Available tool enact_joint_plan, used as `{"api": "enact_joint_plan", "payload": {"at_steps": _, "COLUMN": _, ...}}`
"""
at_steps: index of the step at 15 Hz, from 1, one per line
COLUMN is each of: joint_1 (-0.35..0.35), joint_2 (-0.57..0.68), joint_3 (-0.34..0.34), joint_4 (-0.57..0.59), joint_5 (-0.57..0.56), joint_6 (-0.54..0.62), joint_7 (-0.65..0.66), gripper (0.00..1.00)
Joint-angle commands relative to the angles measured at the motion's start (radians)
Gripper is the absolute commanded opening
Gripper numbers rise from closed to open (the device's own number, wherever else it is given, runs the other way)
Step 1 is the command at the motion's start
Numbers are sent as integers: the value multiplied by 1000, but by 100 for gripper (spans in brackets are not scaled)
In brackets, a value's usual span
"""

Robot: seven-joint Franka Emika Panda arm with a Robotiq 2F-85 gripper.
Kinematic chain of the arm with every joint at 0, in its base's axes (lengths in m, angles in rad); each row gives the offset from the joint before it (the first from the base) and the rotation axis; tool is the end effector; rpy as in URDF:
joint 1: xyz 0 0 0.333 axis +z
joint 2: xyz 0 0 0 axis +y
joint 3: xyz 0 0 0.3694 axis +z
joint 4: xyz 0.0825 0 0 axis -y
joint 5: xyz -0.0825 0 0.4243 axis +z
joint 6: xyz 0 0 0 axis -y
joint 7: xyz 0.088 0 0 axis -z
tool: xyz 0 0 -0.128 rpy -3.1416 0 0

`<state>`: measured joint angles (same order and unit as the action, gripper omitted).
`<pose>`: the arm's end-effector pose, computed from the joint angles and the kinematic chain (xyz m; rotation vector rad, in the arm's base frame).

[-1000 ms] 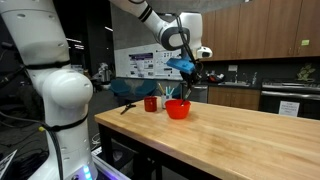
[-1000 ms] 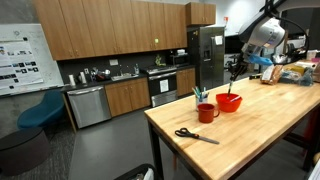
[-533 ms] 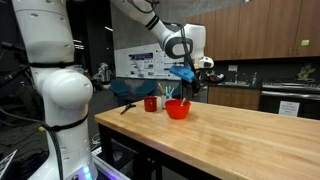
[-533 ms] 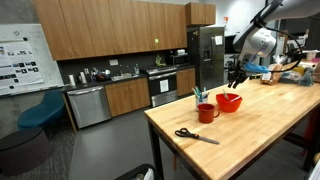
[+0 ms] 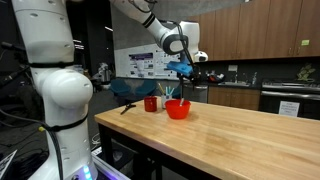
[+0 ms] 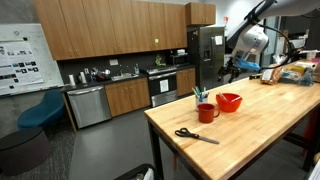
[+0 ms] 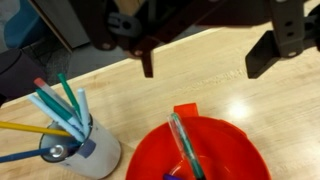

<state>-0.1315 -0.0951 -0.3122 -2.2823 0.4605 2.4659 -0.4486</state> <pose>0.5088 -0.2385 0.4302 -2.8353 0.4591 -0.5757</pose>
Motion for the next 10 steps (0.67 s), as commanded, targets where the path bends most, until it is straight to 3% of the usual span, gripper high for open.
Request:
{"api": "enact_joint_plan", "payload": {"at_steps": 1, "joint_1": 9, "joint_2": 2, "joint_3": 38, "joint_4": 23, "joint_5": 55, "joint_6": -35, "joint_7": -50, "gripper": 100}}
{"api": "enact_joint_plan", "payload": {"at_steps": 10, "joint_1": 20, "joint_2": 88, "joint_3": 109, "joint_4": 101, "joint_5": 105, "joint_6": -123, "joint_7": -81, "gripper": 100}}
